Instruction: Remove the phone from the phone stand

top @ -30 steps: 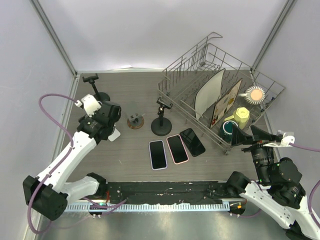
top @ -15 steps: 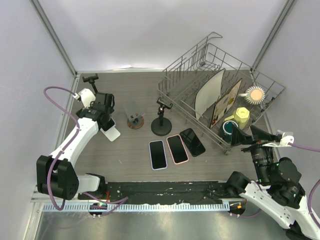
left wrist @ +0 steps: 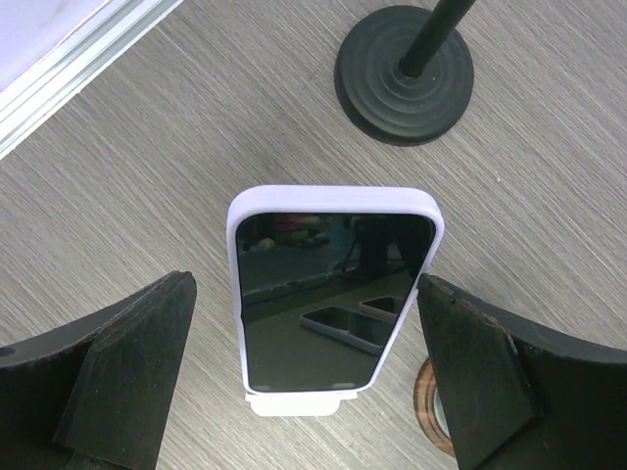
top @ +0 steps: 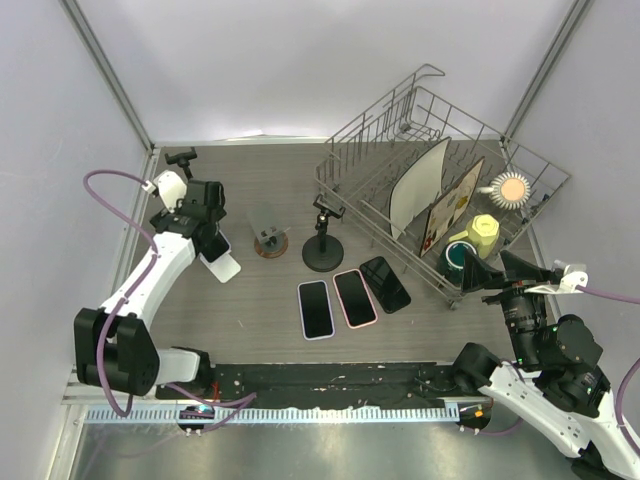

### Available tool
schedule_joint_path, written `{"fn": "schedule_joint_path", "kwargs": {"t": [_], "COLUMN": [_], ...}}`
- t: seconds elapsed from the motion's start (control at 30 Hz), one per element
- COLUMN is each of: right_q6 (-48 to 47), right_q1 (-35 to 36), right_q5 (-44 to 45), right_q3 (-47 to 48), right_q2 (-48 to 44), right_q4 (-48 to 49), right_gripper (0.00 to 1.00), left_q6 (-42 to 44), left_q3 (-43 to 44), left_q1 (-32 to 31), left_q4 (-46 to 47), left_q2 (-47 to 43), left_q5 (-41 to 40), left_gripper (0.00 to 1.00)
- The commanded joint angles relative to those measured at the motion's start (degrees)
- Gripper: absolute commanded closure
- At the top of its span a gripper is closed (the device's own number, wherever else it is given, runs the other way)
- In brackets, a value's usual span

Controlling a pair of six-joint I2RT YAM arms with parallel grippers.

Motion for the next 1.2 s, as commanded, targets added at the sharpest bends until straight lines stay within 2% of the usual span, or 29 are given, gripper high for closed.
{"fn": "schedule_joint_path", "kwargs": {"t": [0.0, 0.3, 1.17], "right_q6": [-1.0, -1.08, -1.0], "right_q1": [-0.08, -0.08, -0.08], "right_q5": [0.04, -0.05, -0.31], "right_q3": [-0.16, -0.16, -0.16], "right_q2": [0.65, 0.56, 0.3], "right_q4": [2.01, 2.01, 1.93], "right_gripper": [0.06, 0.06, 0.06], "left_q6": [-0.06, -0.06, -0.76], "left_q3": [2.42, 2.86, -0.21], "left_q1": [1.62, 1.62, 1.79], "left_q4": [2.09, 3.24, 4.55], "left_q2": [1.63, 3.04, 3.31], "left_q5": [0.54, 3.0, 1.77], "left_gripper": [0.0, 0.0, 0.02]}}
